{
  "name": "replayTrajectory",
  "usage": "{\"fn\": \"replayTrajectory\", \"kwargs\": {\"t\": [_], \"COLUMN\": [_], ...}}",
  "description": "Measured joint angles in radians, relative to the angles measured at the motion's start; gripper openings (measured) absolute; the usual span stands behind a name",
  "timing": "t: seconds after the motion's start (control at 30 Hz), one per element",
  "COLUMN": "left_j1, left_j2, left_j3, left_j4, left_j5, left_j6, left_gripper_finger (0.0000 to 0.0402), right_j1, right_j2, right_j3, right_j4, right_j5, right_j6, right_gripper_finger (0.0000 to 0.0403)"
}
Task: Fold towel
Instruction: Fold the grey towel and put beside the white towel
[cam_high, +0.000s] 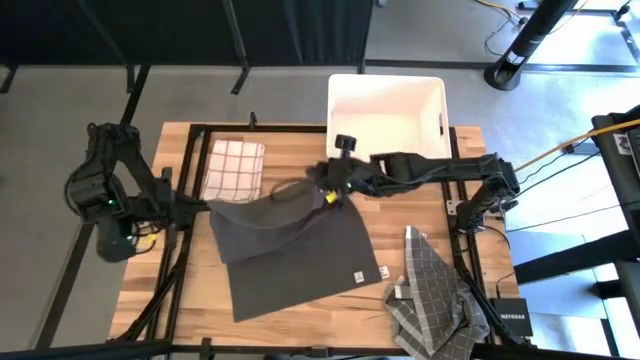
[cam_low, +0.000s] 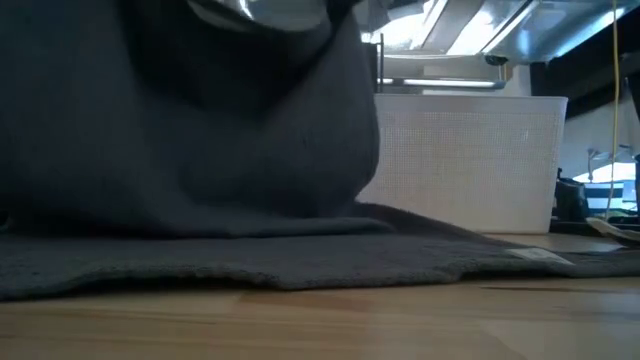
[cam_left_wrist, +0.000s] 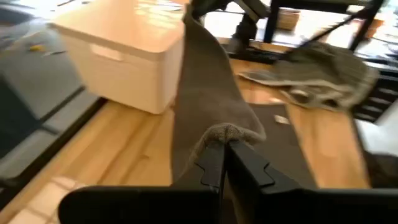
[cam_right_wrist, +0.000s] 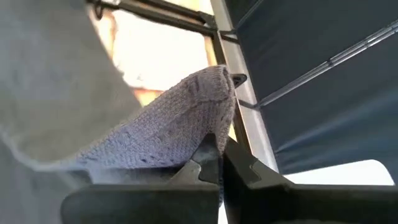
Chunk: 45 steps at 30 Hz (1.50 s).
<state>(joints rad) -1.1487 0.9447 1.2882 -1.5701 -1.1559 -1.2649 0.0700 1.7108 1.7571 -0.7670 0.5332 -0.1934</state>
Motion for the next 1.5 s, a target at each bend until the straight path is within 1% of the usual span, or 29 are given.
{"fn": "replayTrajectory", "kwargs": {"t": [0.2,0.4,0.6,0.67,0.73,0.77,0.83,0.9,1.07,1.13,1.23,1.3,1.43,1.5], "left_j1": [0.177,0.39,0.629,0.698,0.746,0.759,0.766,0.758,0.719,0.714,0.714,0.714,0.714,0.714], "left_j2": [-0.015,-0.015,-0.015,-0.016,-0.018,-0.023,-0.039,-0.071,-0.218,-0.281,-0.359,-0.394,-0.427,-0.43], "left_j3": [-0.072,-0.119,-0.13,-0.133,-0.133,-0.133,-0.133,-0.143,-0.236,-0.282,-0.336,-0.358,-0.385,-0.385], "left_j4": [-0.001,-0.001,-0.001,-0.001,0.002,0.013,0.031,0.084,0.315,0.365,0.335,0.291,0.268,0.269], "left_j5": [-0.008,-0.116,-0.211,-0.218,-0.181,-0.144,-0.073,-0.01,0.209,0.266,0.314,0.373,0.503,0.531], "left_j6": [0.021,0.093,0.187,0.211,0.238,0.26,0.306,0.348,0.528,0.563,0.505,0.448,0.409,0.412], "left_gripper_finger": [0.0005,0.0005,0.0005,0.0005,0.0005,0.0005,0.0005,0.0005,0.0005,0.0005,0.0005,0.0005,0.0005,0.0005], "right_j1": [-0.098,-0.173,-0.218,-0.224,-0.224,-0.224,-0.224,-0.224,-0.223,-0.223,-0.223,-0.227,-0.238,-0.243], "right_j2": [-0.006,-0.007,-0.007,-0.007,-0.007,-0.007,-0.007,-0.007,-0.007,-0.007,-0.007,-0.007,-0.005,-0.003], "right_j3": [-0.139,-0.233,-0.257,-0.257,-0.257,-0.257,-0.257,-0.257,-0.257,-0.257,-0.257,-0.257,-0.266,-0.277], "right_j4": [0.231,0.447,0.541,0.559,0.571,0.576,0.584,0.584,0.56,0.541,0.481,0.433,0.387,0.383], "right_j5": [-0.072,-0.115,-0.183,-0.196,-0.216,-0.229,-0.274,-0.33,-0.42,-0.433,-0.453,-0.476,-0.525,-0.527], "right_j6": [-0.068,-0.107,-0.126,-0.131,-0.145,-0.155,-0.18,-0.185,-0.187,-0.194,-0.208,-0.221,-0.234,-0.236], "right_gripper_finger": [0.0,0.0,0.0,0.0,0.0,0.0,0.0,0.0,0.0,0.0,0.0,0.0,0.0,0.0]}}
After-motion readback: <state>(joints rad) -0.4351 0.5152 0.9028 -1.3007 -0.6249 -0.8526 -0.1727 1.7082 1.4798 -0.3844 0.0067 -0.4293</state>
